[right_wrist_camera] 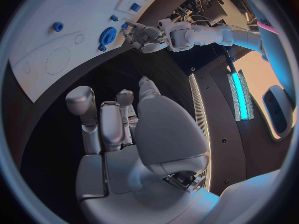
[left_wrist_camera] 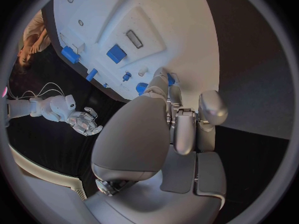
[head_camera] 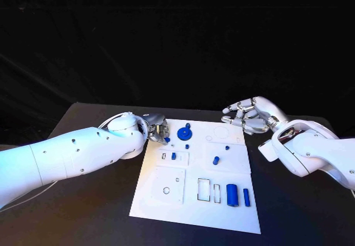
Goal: Assemble the parts on the task board
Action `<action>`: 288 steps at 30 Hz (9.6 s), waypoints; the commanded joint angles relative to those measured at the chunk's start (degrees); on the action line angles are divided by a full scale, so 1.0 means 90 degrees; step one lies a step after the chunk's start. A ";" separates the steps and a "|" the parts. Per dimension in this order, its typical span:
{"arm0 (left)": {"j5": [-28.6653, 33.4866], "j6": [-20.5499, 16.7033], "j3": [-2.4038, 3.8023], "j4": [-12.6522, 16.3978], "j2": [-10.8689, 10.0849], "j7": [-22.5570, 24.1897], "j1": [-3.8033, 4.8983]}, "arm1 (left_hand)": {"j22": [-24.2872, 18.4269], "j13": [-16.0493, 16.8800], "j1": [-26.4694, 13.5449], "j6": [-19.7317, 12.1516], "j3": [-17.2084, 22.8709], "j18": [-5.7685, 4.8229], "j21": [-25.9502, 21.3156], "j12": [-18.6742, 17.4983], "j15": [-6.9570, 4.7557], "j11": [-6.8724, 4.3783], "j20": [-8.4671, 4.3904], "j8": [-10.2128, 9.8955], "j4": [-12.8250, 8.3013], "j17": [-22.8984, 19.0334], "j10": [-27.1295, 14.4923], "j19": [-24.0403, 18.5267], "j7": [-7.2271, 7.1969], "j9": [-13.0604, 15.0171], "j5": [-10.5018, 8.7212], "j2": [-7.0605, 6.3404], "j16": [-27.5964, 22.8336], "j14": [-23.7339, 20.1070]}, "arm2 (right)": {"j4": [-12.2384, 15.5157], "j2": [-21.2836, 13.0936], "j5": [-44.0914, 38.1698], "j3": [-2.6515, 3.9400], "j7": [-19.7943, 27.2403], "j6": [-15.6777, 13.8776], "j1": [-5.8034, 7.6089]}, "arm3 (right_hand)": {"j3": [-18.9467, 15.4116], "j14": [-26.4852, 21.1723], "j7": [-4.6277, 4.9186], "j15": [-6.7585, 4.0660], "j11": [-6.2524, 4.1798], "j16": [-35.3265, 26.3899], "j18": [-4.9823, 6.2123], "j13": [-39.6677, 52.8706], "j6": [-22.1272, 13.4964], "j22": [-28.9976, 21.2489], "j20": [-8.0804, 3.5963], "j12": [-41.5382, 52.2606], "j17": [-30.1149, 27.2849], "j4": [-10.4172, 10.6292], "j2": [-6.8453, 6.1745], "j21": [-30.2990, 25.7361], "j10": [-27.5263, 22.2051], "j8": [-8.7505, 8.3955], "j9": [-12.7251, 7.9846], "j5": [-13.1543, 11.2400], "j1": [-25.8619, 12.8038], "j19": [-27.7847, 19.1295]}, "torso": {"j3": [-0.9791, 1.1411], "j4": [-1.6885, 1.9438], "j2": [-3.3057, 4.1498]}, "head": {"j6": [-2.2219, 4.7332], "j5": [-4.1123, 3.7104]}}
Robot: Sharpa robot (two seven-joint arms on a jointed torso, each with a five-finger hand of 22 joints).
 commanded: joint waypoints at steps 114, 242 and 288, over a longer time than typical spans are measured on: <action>0.0456 0.1410 0.0167 -0.0095 0.0273 -0.2388 0.0343 | 0.1608 0.0248 -0.2523 0.0422 0.0065 -0.0421 0.1197 0.0977 0.0052 0.0114 0.0048 0.0150 0.0419 0.1673 0.0868 0.0807 0.0112 -0.0085 -0.0020 -0.0557 0.0843 0.0691 | -0.0109 0.0075 -0.0075 0.0000 0.0004 0.0057 -0.0004 | -0.0031 -0.0003 -0.0003 -0.0002 -0.0021 -0.0045 0.0118 -0.0011 -0.0041 -0.0010 -0.0013 0.0039 0.0002 -0.0031 0.0043 -0.0068 -0.0025 0.0024 0.0007 0.0051 0.0012 0.0026 | -0.0001 -0.0004 0.0001 | -0.0019 0.0076; 0.0791 0.2102 0.0071 -0.0850 0.0971 -0.2461 0.0377 | 0.2255 0.1829 -0.1336 0.0032 0.0187 -0.0571 0.1633 0.1754 -0.0158 -0.0122 -0.0150 0.1412 0.0205 0.1673 0.1741 0.1156 -0.0138 0.0954 -0.0019 0.0281 0.0843 0.0691 | -0.0083 0.0105 -0.0074 0.0000 0.0007 0.0113 -0.0005 | -0.0038 0.0005 -0.0004 -0.0003 -0.0022 -0.0042 0.0117 -0.0009 -0.0038 -0.0008 -0.0015 0.0056 0.0015 -0.0024 0.0058 -0.0072 -0.0013 0.0031 0.0010 0.0057 0.0009 0.0038 | -0.0006 0.0011 -0.0007 | -0.0115 0.0034; 0.1137 0.2287 0.0090 -0.0535 0.0622 -0.2335 0.0384 | 0.2154 0.1498 -0.0609 -0.0308 0.1648 -0.0540 0.1542 0.1396 -0.0022 0.0028 -0.0023 0.1093 0.0098 0.1673 0.1379 0.1065 0.0040 0.0623 -0.0016 0.0409 0.0843 0.0691 | -0.0129 0.0086 -0.0056 0.0000 0.0035 0.0102 -0.0011 | -0.0052 0.0003 -0.0002 -0.0003 -0.0021 -0.0061 0.0121 -0.0029 -0.0048 -0.0023 -0.0016 0.0050 0.0000 -0.0016 0.0064 -0.0104 -0.0023 0.0030 0.0009 0.0062 -0.0002 0.0034 | -0.0002 0.0008 -0.0008 | -0.0060 0.0068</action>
